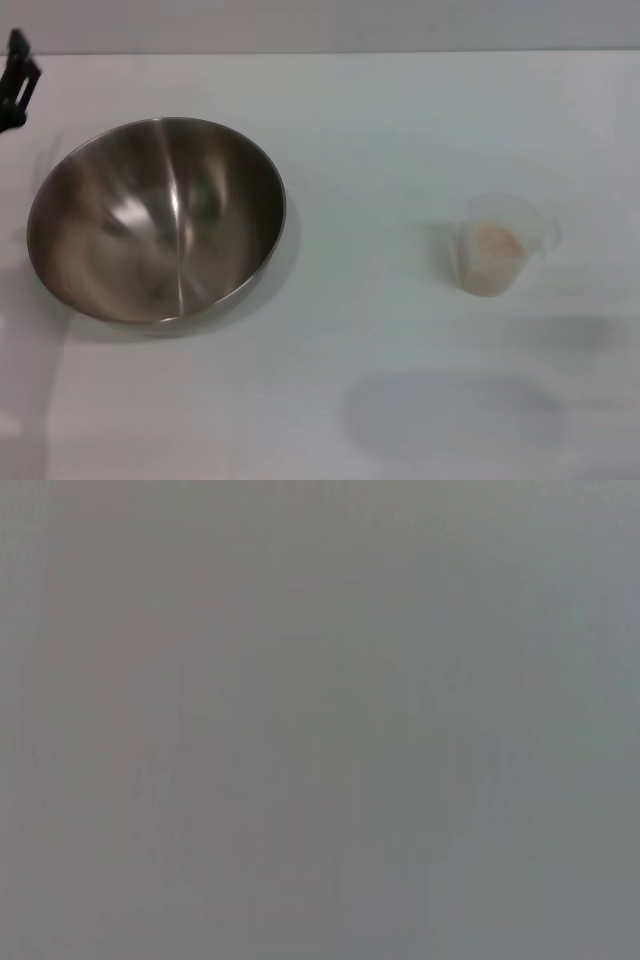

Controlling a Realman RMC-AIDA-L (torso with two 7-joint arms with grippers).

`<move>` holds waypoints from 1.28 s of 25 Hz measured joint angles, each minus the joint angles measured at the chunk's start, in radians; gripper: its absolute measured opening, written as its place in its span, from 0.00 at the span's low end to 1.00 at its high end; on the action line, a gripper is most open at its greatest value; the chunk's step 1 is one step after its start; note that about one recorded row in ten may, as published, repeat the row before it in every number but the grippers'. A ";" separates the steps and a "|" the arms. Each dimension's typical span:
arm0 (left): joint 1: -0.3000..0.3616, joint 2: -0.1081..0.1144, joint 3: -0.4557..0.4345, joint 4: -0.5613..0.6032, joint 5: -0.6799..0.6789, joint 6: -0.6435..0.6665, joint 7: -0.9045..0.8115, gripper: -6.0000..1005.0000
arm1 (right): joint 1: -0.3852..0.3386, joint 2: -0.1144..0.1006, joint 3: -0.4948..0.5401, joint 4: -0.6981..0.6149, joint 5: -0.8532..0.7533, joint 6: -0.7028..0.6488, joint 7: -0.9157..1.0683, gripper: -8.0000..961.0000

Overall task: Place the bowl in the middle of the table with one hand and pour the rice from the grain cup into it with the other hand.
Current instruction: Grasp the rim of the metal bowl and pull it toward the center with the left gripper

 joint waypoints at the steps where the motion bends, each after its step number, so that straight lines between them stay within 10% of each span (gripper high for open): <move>1: 0.000 0.000 0.000 0.000 0.000 0.000 0.000 0.80 | 0.000 0.000 0.000 0.000 0.000 0.000 0.000 0.82; 10: 0.163 0.012 -0.293 -0.658 0.309 -0.772 0.008 0.79 | 0.000 0.000 0.000 -0.002 0.000 0.000 0.001 0.81; 16: 0.151 0.014 -0.398 -0.893 0.305 -1.226 0.030 0.78 | 0.003 0.000 0.000 -0.004 0.000 0.006 0.001 0.81; 25: 0.036 -0.051 -0.715 -1.056 0.069 -1.861 0.272 0.77 | 0.006 0.000 0.000 -0.005 0.000 0.020 0.002 0.81; 32: 0.019 -0.064 -0.792 -1.050 0.014 -1.991 0.384 0.76 | 0.002 0.000 0.000 -0.003 0.000 0.022 0.002 0.82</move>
